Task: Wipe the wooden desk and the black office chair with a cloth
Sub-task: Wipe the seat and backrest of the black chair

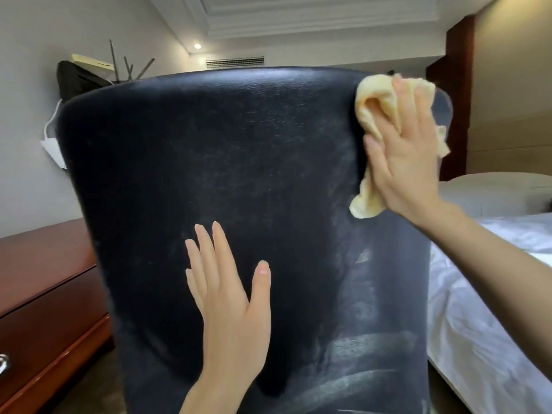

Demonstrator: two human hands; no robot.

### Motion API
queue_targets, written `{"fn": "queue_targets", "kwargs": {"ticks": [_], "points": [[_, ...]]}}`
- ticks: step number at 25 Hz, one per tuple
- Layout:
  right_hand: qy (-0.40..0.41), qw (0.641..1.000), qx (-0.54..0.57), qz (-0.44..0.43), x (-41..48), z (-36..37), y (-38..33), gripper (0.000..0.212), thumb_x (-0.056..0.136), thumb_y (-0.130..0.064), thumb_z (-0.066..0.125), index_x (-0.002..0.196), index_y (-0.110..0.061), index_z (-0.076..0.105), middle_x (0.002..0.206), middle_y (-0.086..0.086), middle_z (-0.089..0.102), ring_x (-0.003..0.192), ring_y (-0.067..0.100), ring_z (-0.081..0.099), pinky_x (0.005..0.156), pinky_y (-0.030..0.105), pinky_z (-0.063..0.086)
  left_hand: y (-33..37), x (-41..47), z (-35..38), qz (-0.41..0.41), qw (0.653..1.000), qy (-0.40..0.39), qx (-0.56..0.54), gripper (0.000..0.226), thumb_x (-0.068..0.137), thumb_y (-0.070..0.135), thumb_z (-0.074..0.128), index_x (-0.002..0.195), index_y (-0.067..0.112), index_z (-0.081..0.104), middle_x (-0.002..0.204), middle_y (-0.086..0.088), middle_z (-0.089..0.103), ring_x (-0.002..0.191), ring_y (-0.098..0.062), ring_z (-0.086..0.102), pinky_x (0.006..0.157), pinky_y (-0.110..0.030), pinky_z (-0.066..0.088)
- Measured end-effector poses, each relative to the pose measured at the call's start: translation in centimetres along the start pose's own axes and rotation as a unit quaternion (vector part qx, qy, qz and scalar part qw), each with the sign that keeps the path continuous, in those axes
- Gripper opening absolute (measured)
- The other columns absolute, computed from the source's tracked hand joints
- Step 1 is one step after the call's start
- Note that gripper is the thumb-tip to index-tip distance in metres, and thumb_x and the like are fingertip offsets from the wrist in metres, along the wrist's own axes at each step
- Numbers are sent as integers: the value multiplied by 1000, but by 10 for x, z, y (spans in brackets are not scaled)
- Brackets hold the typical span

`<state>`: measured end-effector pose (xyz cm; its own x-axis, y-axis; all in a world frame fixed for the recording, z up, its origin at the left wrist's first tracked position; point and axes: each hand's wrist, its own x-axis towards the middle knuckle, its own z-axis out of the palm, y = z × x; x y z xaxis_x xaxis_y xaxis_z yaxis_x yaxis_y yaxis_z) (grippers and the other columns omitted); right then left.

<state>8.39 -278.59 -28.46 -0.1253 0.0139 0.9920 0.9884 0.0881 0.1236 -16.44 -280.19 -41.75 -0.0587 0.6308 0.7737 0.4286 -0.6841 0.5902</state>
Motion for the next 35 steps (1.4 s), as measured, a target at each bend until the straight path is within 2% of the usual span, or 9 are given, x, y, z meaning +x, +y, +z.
{"fn": "queue_targets", "kwargs": {"ticks": [4, 9, 13, 16, 18, 20, 22, 27, 35], "points": [[-25, 989, 21, -142, -47, 19, -40, 36, 97, -29, 38, 132, -35, 44, 146, 12, 30, 136, 42, 21, 109, 58, 19, 15, -14, 34, 1, 1000, -1, 23, 72, 85, 55, 28, 140, 45, -17, 147, 27, -32, 134, 4, -32, 106, -19, -25], [-132, 952, 7, -276, -158, 28, -47, 38, 91, -32, 47, 127, -36, 57, 152, -1, 30, 139, 33, 24, 110, 55, 20, 4, -40, 68, -114, 992, 51, 24, 75, 87, 49, 34, 138, 44, -21, 140, 24, -45, 134, -2, -37, 111, -38, -17], [-215, 885, -48, -410, -244, 22, -31, 37, 86, -36, 41, 121, -33, 53, 149, -4, 28, 144, 33, 9, 114, 53, 4, -9, -38, 83, -236, 961, 130, -61, 76, 98, 32, 42, 144, 38, -17, 147, 20, -36, 139, -5, -28, 113, -47, -12], [-215, 896, -63, -384, -291, 11, -11, 40, 91, -41, 35, 130, -32, 35, 152, -4, 21, 145, 22, -3, 119, 40, -5, -17, -34, 90, -231, 963, 129, -54, 74, 89, 46, 28, 147, 34, -17, 150, 15, -35, 136, -4, -33, 111, -52, -14], [-221, 892, -71, -388, -295, 7, 9, 27, 99, -29, 26, 123, -30, 39, 153, -4, 26, 146, 23, -1, 118, 41, -2, -21, -32, 94, -222, 964, 135, -49, 74, 86, 46, 24, 146, 33, -18, 149, 14, -36, 135, -4, -35, 110, -54, -14], [-228, 892, -76, -384, -277, 3, 29, 22, 93, -19, 34, 106, -30, 48, 146, -7, 40, 143, 29, 11, 116, 46, 7, -23, -32, 96, -216, 965, 139, -48, 74, 87, 46, 23, 146, 33, -19, 149, 13, -36, 133, -2, -37, 109, -55, -15], [-225, 914, -62, -332, -249, 1, 39, 23, 87, -23, 44, 105, -29, 56, 149, -3, 34, 140, 31, 21, 115, 48, 11, -26, -31, 96, -213, 965, 146, -47, 73, 88, 46, 23, 146, 33, -20, 150, 12, -36, 130, 0, -38, 108, -55, -16], [-115, 977, -21, -178, -154, 6, 22, 38, 98, -32, 30, 134, -32, 41, 150, 5, 33, 137, 34, 27, 112, 51, 20, -34, -25, 92, -220, 963, 153, -39, 73, 88, 44, 23, 148, 30, -18, 153, 7, -31, 138, -10, -32, 108, -57, -15], [-6, 994, -27, -103, -14, 6, -48, 38, 94, -24, 47, 131, -28, 54, 148, 6, 37, 139, 36, 27, 113, 52, 19, -52, -16, 68, -231, 962, 143, -34, 71, 90, 48, 23, 147, 33, -17, 152, 14, -32, 139, -7, -29, 111, -53, -13]]}}
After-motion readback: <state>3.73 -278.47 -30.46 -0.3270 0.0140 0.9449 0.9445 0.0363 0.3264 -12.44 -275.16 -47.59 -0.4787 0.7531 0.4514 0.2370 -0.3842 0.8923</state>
